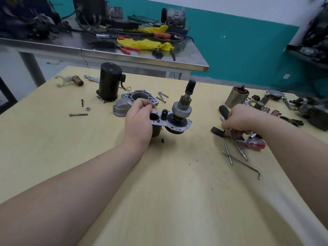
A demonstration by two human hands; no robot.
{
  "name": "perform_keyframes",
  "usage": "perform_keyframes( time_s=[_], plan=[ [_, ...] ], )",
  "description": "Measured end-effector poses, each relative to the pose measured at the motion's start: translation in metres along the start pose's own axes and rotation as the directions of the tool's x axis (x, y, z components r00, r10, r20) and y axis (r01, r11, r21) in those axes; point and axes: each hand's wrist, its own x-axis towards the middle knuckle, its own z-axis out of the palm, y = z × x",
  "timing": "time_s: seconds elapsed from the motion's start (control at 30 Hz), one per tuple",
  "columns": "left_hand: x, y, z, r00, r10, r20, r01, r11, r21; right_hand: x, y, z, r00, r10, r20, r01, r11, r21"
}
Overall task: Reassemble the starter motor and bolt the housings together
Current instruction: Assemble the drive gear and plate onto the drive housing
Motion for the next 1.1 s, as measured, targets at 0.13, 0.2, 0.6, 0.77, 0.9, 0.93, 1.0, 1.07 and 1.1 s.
perform_keyframes(
  time_s=[0.13,0.2,0.6,0.77,0.9,0.93,1.0,1.07,1.1],
  plan=[
    [0.002,-0.003,0.000,1.000,0.011,0.010,-0.011,1.000,0.007,0.003,0.011,-0.006,1.000,0.030,-0.009,-0.030,0.999,0.027],
    [0.004,-0.005,0.000,1.000,0.018,0.008,-0.018,1.000,0.008,0.003,0.011,-0.004,0.998,0.052,0.047,-0.052,0.999,-0.013],
    [0.006,-0.009,-0.001,0.999,0.029,-0.012,-0.029,0.999,0.015,-0.019,0.006,-0.014,0.826,-0.025,-0.563,0.294,0.871,0.393],
    [0.008,-0.010,-0.002,0.999,0.011,-0.041,-0.010,1.000,0.008,-0.077,-0.018,0.020,0.603,-0.102,-0.791,0.753,0.398,0.523],
    [0.006,-0.008,-0.001,0.999,-0.008,-0.037,0.007,1.000,-0.013,-0.084,-0.029,0.060,0.669,-0.279,-0.689,0.712,0.505,0.488],
    [0.005,-0.007,0.000,1.000,-0.011,-0.029,0.010,1.000,-0.021,-0.082,-0.029,0.067,0.679,-0.308,-0.667,0.697,0.554,0.455],
    [0.005,-0.006,0.000,1.000,-0.017,-0.019,0.016,0.999,-0.035,-0.076,-0.029,0.076,0.714,-0.342,-0.611,0.652,0.643,0.403],
    [0.004,-0.005,0.000,1.000,-0.024,-0.012,0.023,0.999,-0.041,-0.073,-0.030,0.080,0.772,-0.300,-0.560,0.591,0.664,0.458],
    [0.004,-0.004,0.000,1.000,-0.027,-0.012,0.026,0.999,-0.042,-0.074,-0.032,0.079,0.795,-0.260,-0.548,0.574,0.614,0.542]
  ],
)
